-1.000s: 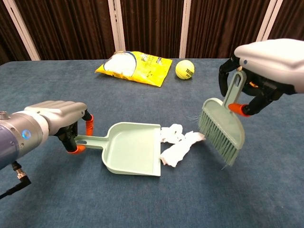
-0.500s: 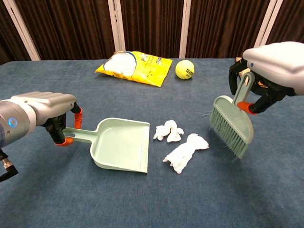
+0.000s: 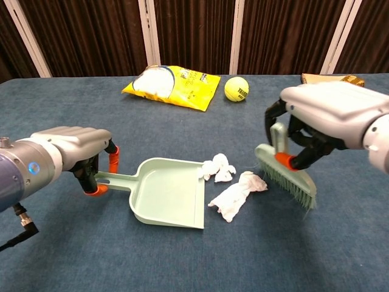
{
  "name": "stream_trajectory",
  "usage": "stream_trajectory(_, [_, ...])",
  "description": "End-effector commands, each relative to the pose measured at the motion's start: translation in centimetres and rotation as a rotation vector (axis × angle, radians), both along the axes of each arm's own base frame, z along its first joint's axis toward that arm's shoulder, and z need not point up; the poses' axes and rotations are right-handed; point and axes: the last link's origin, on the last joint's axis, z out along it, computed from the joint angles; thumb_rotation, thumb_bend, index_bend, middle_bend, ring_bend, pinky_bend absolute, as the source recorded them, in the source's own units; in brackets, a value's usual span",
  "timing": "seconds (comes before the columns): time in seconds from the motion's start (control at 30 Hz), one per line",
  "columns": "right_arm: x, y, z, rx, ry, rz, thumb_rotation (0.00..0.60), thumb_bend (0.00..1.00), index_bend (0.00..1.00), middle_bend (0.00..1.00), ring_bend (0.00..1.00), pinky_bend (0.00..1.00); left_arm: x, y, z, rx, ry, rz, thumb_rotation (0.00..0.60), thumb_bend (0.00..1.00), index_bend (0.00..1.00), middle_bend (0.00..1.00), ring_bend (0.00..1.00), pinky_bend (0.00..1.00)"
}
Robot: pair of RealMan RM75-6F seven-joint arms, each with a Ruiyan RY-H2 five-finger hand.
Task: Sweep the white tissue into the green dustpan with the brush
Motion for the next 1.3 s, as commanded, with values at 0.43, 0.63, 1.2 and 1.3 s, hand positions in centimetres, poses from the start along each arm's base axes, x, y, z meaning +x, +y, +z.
stream_trajectory(0.43, [6.6, 2.2, -1.9, 0.110, -0.161, 0.013, 0.600, 0.40, 0.88, 0.92, 0.92, 0.85, 0.4, -0.2, -0.9, -0.013, -0.026, 0.008, 0.600, 0.58, 0.67, 1.00, 0.99, 0.95])
stream_trajectory(0.63, [7.6, 1.5, -1.7, 0.083, -0.175, 0.011, 0.600, 0.40, 0.90, 0.92, 0.92, 0.85, 0.4, -0.1, -0.7, -0.010, -0.024, 0.008, 0.600, 0.58, 0.67, 1.00, 0.99, 0.95])
stream_trajectory(1.2, [6.3, -3.5, 2.2, -0.126, -0.126, 0.014, 0.600, 0.40, 0.91, 0.92, 0.92, 0.85, 0.1, 0.0, -0.2, 0.005, -0.030, 0.008, 0.600, 0.60, 0.68, 1.00, 1.00, 0.95])
stream_trajectory(1.3, [5.6, -4.5, 2.6, -0.156, -0.105, 0.013, 0.600, 0.40, 0.91, 0.92, 0.92, 0.85, 0.0, 0.1, 0.0, 0.014, -0.035, 0.011, 0.600, 0.60, 0.68, 1.00, 1.00, 0.95])
